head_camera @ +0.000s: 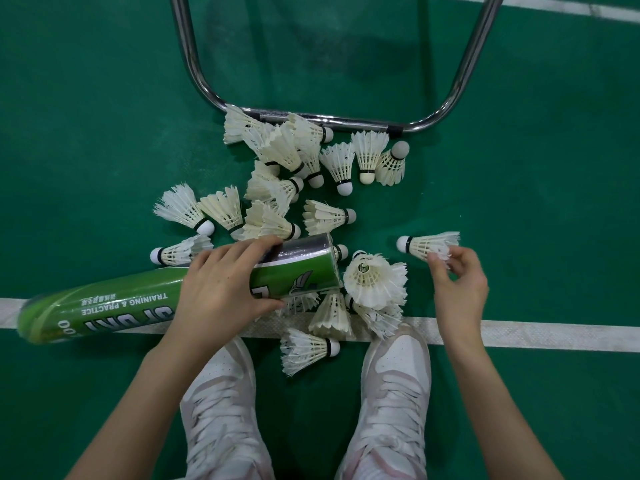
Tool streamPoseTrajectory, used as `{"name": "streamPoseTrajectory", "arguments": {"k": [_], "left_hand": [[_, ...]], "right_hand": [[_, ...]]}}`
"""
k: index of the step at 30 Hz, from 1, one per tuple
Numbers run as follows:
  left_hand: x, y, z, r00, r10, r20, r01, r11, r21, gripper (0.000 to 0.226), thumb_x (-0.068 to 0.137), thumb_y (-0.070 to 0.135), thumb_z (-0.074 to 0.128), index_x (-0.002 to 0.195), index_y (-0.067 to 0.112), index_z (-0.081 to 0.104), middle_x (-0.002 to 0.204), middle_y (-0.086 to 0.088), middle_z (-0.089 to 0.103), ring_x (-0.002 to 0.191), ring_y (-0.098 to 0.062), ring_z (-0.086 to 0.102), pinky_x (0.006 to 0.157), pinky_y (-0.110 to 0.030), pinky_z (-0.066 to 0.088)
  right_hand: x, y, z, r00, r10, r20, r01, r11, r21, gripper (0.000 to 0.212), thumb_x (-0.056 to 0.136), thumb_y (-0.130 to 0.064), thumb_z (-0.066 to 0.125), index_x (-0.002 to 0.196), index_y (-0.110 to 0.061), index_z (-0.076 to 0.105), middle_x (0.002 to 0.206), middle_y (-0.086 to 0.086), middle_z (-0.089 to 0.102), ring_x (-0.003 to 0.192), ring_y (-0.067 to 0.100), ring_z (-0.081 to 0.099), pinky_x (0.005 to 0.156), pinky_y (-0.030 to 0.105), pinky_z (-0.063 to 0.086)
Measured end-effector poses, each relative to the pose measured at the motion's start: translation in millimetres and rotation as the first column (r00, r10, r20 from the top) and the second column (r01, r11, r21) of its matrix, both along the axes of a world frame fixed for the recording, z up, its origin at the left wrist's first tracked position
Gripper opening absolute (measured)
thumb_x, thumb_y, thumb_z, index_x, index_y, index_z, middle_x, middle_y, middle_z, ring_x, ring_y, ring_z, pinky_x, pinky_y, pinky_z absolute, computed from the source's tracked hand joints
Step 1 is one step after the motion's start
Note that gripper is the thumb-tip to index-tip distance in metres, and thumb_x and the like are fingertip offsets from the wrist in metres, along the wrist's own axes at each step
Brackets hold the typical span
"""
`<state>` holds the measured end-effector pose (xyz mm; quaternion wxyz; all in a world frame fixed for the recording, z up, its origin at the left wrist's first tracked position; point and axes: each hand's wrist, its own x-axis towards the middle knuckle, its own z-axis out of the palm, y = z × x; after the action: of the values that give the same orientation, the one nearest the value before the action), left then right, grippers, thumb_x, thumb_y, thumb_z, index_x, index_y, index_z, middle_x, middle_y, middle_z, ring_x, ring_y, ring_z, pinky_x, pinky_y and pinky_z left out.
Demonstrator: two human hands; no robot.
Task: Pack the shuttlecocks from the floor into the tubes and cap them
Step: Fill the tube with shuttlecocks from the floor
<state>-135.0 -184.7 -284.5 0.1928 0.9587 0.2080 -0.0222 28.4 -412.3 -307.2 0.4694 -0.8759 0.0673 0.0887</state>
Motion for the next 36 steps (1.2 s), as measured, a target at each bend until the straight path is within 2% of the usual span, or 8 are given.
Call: {"name": "streamPoseTrajectory", "arguments": {"k": [2,4,7,12,19,27,31,36], "left_hand": [[0.3,0.7,0.1,1.0,-0.004,-0.002,0.004,1.0,0.0,0.087,0.052,0.051,0.082,0.128,0.03,0.045,0.117,0.003,0.062,0.104,-0.026,0.057,0.09,-0.042,0.039],[0.6,1.3,-0.1,1.0,-0.007,-0.007,0.007,1.0,-0.01,0.087,0.053,0.051,0.081,0.128,0.031,0.044,0.118,0.005,0.061,0.105,-0.025,0.056,0.09,-0.042,0.039],[0.8,1.7,0.2,1.0,-0.003,0.007,0.003,1.0,-0.009,0.087,0.052,0.05,0.082,0.127,0.032,0.043,0.117,0.005,0.061,0.104,-0.025,0.057,0.089,-0.041,0.039],[0.3,2.0,0.3,0.999,-0.005,0.032,0.005,1.0,0.007,0.087,0.051,0.05,0.083,0.125,0.033,0.041,0.115,0.005,0.062,0.102,-0.025,0.058,0.087,-0.041,0.04],[0.9,1.1,1.4,1.0,0.005,0.026,-0.005,1.0,-0.007,0.086,0.052,0.047,0.084,0.126,0.033,0.043,0.117,0.006,0.061,0.103,-0.025,0.057,0.087,-0.042,0.039],[1.4,0.7,2.1,0.999,0.013,0.043,-0.014,1.0,0.005,0.085,0.05,0.045,0.085,0.124,0.031,0.045,0.114,0.003,0.063,0.101,-0.027,0.058,0.087,-0.042,0.04],[1.5,0.5,1.8,0.999,0.008,0.045,-0.008,1.0,0.007,0.085,0.05,0.045,0.085,0.124,0.031,0.044,0.113,0.003,0.063,0.1,-0.027,0.058,0.086,-0.043,0.04],[1.9,1.1,1.4,0.999,0.003,0.05,-0.003,1.0,0.006,0.086,0.05,0.045,0.084,0.124,0.032,0.042,0.114,0.003,0.063,0.1,-0.027,0.058,0.086,-0.043,0.041]], "right_hand": [[-1.9,4.9,13.8,1.0,-0.007,0.023,0.004,0.992,0.126,0.012,0.087,-0.021,0.063,0.089,-0.025,0.052,0.091,-0.003,0.061,0.098,0.012,0.057,0.084,0.025,0.043],[-6.7,12.8,26.6,1.0,0.017,0.003,-0.017,0.971,0.239,0.017,0.084,-0.02,0.066,0.085,-0.03,0.052,0.096,0.005,0.066,0.096,0.014,0.06,0.083,0.023,0.044],[-17.9,27.3,37.8,0.992,0.118,-0.051,-0.092,0.93,0.357,0.017,0.082,-0.019,0.068,0.086,-0.028,0.055,0.096,0.007,0.07,0.094,0.017,0.065,0.086,0.027,0.048],[-33.9,44.3,44.7,0.967,0.226,-0.113,-0.153,0.88,0.451,0.017,0.081,-0.012,0.068,0.087,-0.023,0.056,0.07,-0.012,0.062,0.074,0.003,0.06,0.079,0.022,0.051],[-51.0,53.3,41.1,0.905,0.396,-0.152,-0.286,0.835,0.47,0.016,0.081,-0.014,0.068,0.089,-0.023,0.057,0.082,-0.007,0.06,0.081,0.004,0.058,0.077,0.017,0.05],[-57.4,61.6,36.7,0.838,0.504,-0.212,-0.331,0.776,0.536,0.012,0.084,-0.016,0.064,0.093,-0.022,0.058,0.088,-0.004,0.064,0.088,0.005,0.061,0.081,0.019,0.048],[-58.8,62.3,34.0,0.819,0.534,-0.21,-0.403,0.796,0.451,0.026,0.076,-0.016,0.073,0.09,-0.029,0.056,0.095,-0.008,0.064,0.098,0.006,0.06,0.087,0.019,0.048],[-57.7,64.8,33.2,0.822,0.543,-0.17,-0.457,0.808,0.372,0.028,0.074,-0.012,0.075,0.084,-0.028,0.054,0.088,-0.007,0.062,0.086,0.003,0.058,0.076,0.01,0.045]]}}
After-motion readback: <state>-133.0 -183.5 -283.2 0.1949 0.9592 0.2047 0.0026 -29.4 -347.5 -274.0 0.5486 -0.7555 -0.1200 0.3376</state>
